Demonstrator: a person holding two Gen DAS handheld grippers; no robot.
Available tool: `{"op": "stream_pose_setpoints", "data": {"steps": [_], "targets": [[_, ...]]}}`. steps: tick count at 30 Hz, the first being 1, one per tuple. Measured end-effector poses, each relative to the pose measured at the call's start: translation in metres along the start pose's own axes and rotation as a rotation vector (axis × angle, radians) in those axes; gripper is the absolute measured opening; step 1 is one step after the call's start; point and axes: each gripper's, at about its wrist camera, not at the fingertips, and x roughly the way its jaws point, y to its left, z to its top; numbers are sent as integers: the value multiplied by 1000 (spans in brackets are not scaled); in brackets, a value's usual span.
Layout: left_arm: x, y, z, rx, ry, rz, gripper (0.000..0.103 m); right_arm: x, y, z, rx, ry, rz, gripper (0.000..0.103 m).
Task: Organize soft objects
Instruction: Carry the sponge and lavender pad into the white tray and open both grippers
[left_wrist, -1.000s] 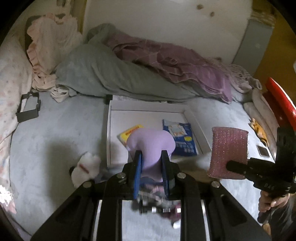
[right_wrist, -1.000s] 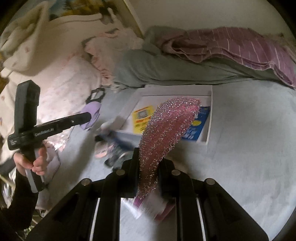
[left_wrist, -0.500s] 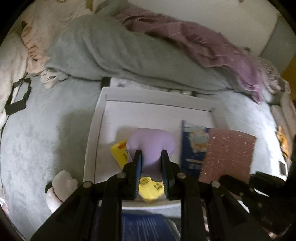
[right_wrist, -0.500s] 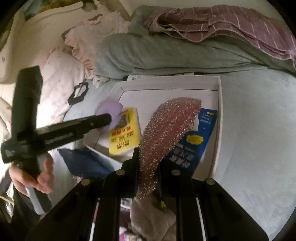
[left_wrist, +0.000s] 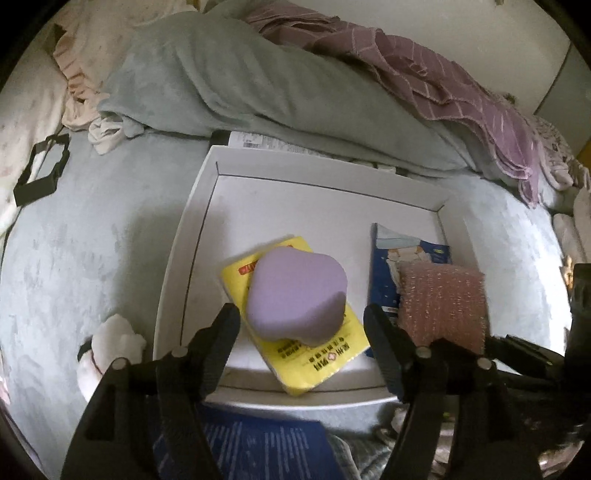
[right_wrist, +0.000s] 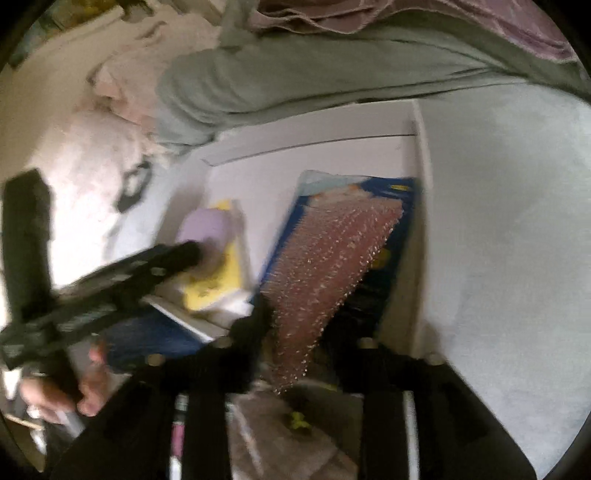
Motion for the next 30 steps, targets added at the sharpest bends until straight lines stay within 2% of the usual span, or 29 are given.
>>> {"op": "stream_pose_setpoints", "data": {"steps": [4, 6, 8, 9, 11, 13, 16, 19, 22, 25, 29, 30], "targets": [[-17, -9, 2, 24, -26, -2, 70, -10, 13, -3, -110, -18, -128, 49], [-24, -20, 4, 55, -39, -42, 64, -14, 17, -4, -146, -23, -179, 55], [-24, -35, 7, 104, -19, -153, 7, -18, 20, -5, -170, -42, -225, 56], [-20, -41, 9, 114, 11, -199, 4, -21, 20, -5, -169, -51, -222, 56], [-10, -49, 9, 120, 36, -233, 4, -26, 18, -5, -154, -61, -180, 56], [3, -55, 9, 118, 61, -214, 4, -29, 16, -6, -142, -62, -137, 56], [25, -55, 7, 94, 124, -169, 4, -38, 17, -9, -152, -92, -155, 55], [41, -43, 3, 39, 177, -113, 4, -46, 17, -12, -157, -110, -137, 54], [47, -30, -4, 2, 215, -98, 4, -52, 20, -13, -172, -115, -130, 53], [44, -20, -15, -8, 234, -78, 4, -57, 29, -12, -184, -132, -130, 53], [32, -8, -19, -12, 216, -26, 4, -65, 37, -15, -205, -148, -120, 53], [28, -5, -20, -18, 212, -34, 4, -65, 38, -16, -211, -148, -126, 53]]}}
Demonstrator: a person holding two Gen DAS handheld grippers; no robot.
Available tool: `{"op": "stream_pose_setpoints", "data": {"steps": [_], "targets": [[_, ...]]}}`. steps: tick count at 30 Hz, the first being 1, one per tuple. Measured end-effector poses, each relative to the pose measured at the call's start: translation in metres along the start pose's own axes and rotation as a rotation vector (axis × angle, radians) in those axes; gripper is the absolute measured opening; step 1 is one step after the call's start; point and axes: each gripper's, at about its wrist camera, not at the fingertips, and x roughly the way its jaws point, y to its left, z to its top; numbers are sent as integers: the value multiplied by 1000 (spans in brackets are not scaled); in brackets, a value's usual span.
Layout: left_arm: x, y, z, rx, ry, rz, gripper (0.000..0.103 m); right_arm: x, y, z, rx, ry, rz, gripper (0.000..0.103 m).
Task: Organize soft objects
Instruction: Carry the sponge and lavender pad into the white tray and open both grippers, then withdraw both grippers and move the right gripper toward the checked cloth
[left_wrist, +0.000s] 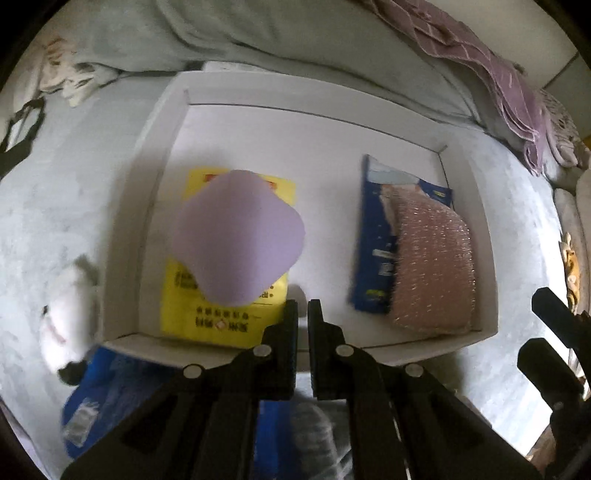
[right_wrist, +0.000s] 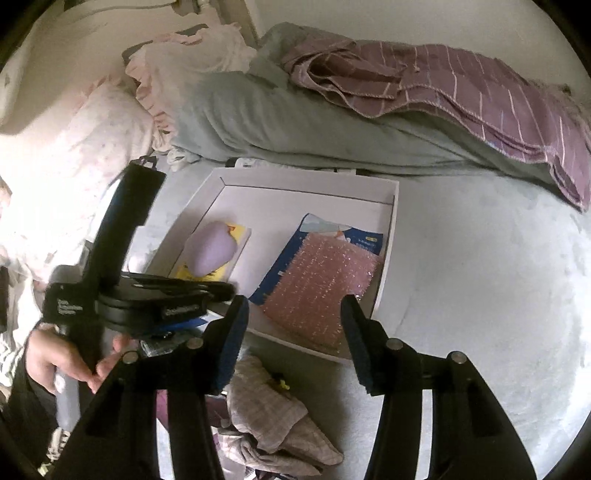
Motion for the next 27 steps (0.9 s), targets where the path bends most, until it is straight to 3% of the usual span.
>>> {"op": "stream_pose_setpoints", "data": {"steps": [5, 12, 16, 18, 20, 21, 23, 25, 27], "targets": [[-29, 5, -5, 18, -54, -109, 4, 2, -5, -1, 31, 5, 11, 53], [-77, -4, -23, 119, -200, -113, 5, -2, -5, -9, 84, -17, 33, 53], [-95, -5, -36, 140, -275, -47, 6, -24, 6, -17, 78, -86, 39, 55], [-103, -4, -43, 123, -292, 26, 15, -40, 15, -21, 62, -149, 42, 63], [-112, 1, -51, 73, -307, 144, 46, -51, 20, -25, 75, -191, 42, 64], [-116, 3, -54, 61, -325, 184, 51, -57, 22, -28, 105, -213, 16, 64], [-125, 6, -63, 67, -380, 202, 52, -65, 23, -32, 155, -232, -65, 64], [-132, 9, -66, 60, -387, 190, 52, -72, 24, -34, 215, -227, -193, 64], [-141, 9, -64, 40, -387, 136, 52, -74, 23, -29, 247, -198, -237, 64]]}}
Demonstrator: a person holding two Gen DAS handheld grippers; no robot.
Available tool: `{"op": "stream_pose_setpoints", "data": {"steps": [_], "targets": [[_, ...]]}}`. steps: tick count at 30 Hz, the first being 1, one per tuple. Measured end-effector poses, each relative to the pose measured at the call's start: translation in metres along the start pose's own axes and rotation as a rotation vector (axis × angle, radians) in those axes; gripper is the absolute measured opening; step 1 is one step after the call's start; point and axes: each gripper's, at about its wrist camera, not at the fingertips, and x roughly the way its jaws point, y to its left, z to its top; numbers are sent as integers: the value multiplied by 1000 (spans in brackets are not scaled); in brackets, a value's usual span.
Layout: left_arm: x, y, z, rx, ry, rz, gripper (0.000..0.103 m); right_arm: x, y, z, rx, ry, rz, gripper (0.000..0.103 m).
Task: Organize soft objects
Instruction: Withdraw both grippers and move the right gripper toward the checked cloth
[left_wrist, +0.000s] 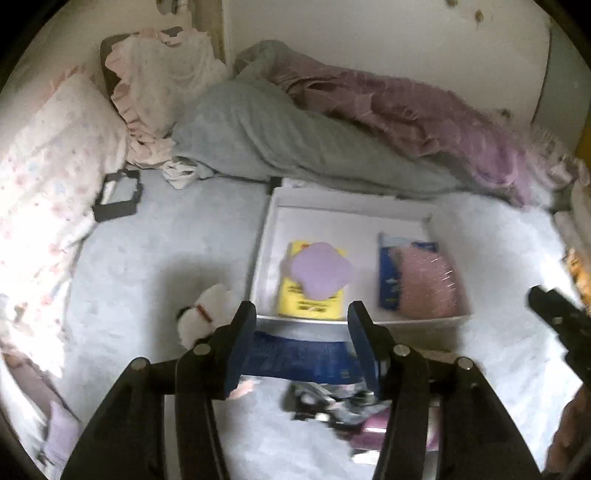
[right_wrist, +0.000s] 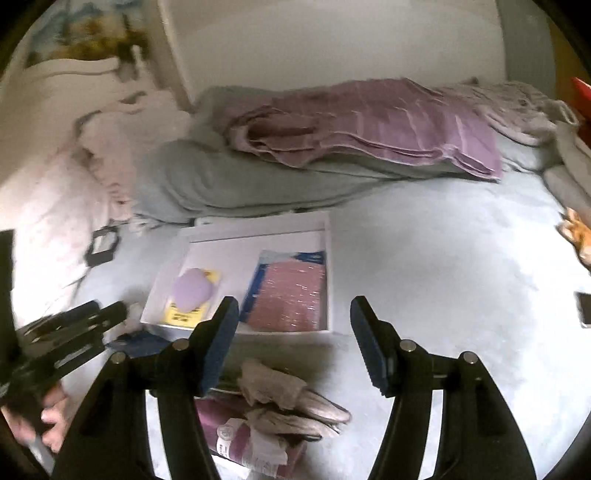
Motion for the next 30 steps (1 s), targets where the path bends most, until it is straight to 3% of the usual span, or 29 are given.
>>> {"op": "stream_pose_setpoints", "data": {"steps": [5, 8, 9, 12, 14, 17, 19, 22, 26, 30], "targets": [[-3, -12, 28, -19, 36, 64, 54, 2, -9, 32, 217, 147, -72, 64], [13, -20, 34, -106, 86, 237, 54, 4, -23, 43, 402, 162, -152, 64], [14, -20, 31, -132, 100, 232, 54, 0, -30, 40, 497, 117, -134, 64], [16, -17, 14, -200, 133, 85, 54, -5, -36, 23, 617, 109, -96, 70], [21, -18, 4, -164, 165, 57, 54, -1, -27, 13, 546, 131, -118, 70], [14, -19, -1, -123, 187, 99, 54, 17, -14, 4, 398, 244, -76, 70], [6, -19, -3, -93, 171, 61, 54, 23, -12, -5, 435, 300, 25, 70], [9, -17, -11, -76, 200, 71, 54, 31, -11, -21, 494, 365, 164, 70], [22, -11, -22, -150, 296, 58, 54, 38, -7, -25, 463, 409, 84, 70], [32, -6, -24, -171, 360, -40, 54, 43, -11, -29, 482, 441, 72, 70]]}}
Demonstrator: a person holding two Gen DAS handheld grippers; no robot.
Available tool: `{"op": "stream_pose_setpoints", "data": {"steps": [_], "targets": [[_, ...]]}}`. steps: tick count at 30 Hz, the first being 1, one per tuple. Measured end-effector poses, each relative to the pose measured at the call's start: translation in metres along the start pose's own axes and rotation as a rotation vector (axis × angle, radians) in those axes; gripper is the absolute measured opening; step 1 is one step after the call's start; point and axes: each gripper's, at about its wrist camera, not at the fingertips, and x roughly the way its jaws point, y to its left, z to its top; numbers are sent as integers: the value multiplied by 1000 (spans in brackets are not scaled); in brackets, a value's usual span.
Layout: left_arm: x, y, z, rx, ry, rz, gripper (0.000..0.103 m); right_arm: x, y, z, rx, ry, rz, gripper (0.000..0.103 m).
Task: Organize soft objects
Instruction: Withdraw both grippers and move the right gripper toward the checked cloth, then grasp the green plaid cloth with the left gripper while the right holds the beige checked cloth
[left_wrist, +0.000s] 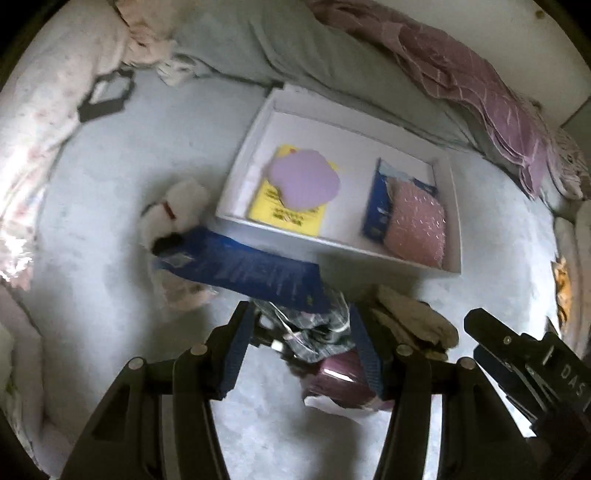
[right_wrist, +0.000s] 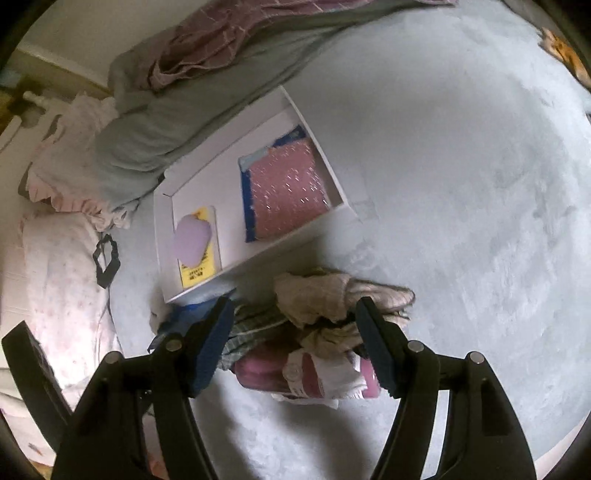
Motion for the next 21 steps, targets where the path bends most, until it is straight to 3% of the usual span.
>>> {"op": "stream_pose_setpoints", "data": {"steps": [7, 10, 12, 15, 21], "targets": [[5, 14, 3, -33, 39, -47, 54, 15, -6, 5, -45, 32, -78, 69], [8, 17, 2, -42, 48, -34, 54, 33, -4, 5, -67, 78, -85, 60], [12, 18, 2, -79, 62, -71, 54, 44, -7, 6, -54, 107, -100, 54], [19, 10, 5, -44, 77, -83, 54, 56, -6, 6, -67, 121, -141, 43], [41, 3, 6, -27, 112, -58, 54, 54, -16, 6, -30, 109, -114, 39]]}}
